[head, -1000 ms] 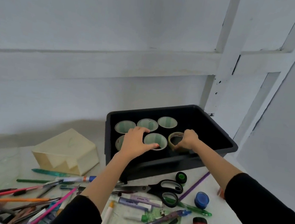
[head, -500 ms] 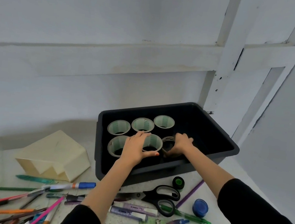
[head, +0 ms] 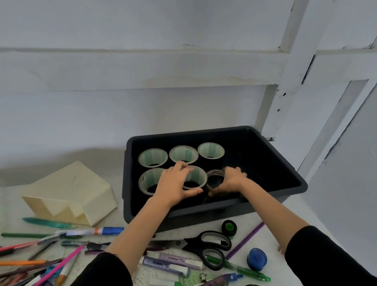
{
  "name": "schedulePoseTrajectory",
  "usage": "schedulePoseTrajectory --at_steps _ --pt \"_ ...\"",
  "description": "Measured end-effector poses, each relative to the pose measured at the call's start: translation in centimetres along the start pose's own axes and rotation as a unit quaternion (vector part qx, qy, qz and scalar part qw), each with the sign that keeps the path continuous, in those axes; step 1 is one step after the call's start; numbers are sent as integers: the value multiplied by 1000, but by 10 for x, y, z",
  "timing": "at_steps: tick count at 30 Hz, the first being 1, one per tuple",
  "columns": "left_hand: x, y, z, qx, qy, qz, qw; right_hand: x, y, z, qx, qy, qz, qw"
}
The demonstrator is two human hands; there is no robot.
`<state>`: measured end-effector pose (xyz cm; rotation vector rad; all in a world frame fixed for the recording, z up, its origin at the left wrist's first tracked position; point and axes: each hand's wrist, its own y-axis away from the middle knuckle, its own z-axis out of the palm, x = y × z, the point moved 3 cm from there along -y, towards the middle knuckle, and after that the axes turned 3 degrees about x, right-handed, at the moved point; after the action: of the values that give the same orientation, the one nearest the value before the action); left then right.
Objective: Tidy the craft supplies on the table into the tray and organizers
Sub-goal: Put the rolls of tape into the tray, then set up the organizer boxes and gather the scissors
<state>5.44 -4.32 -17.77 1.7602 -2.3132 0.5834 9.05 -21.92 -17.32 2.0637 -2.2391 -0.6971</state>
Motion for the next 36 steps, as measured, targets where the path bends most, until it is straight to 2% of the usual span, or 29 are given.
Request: schedulePoseTrajectory --at_steps 2,4,7,9,11,15,24,27,31,33,36 --pt "-1 2 -4 10 -2 -5 1000 -2 2 -1 -10 -27 5 1000" --pt "1 5 -15 60 42 -23 997 -5 8 -4 -2 -43 7 999" --pt "6 14 -36 128 120 -50 983 -19 23 -15 88 -51 -13 995" --pt "10 23 -48 146 137 -56 978 -34 36 -21 165 -105 -59 979" --pt "12 35 -60 168 163 -70 970 -50 49 -24 205 -180 -124 954" --pt "8 66 -85 216 224 -100 945 -81 77 -20 181 -303 -208 912" --pt "-36 146 -136 350 262 -207 875 -139 124 9 132 -315 -309 888" --pt "-60 177 -143 390 295 -271 829 -163 138 21 134 -297 -336 884" --pt "-106 211 -153 434 351 -387 734 -196 146 39 129 -266 -369 881" --pt "-133 220 -157 431 386 -443 685 -216 145 48 125 -234 -378 887" --pt "-171 224 -162 400 423 -489 650 -246 143 62 119 -160 -379 903"
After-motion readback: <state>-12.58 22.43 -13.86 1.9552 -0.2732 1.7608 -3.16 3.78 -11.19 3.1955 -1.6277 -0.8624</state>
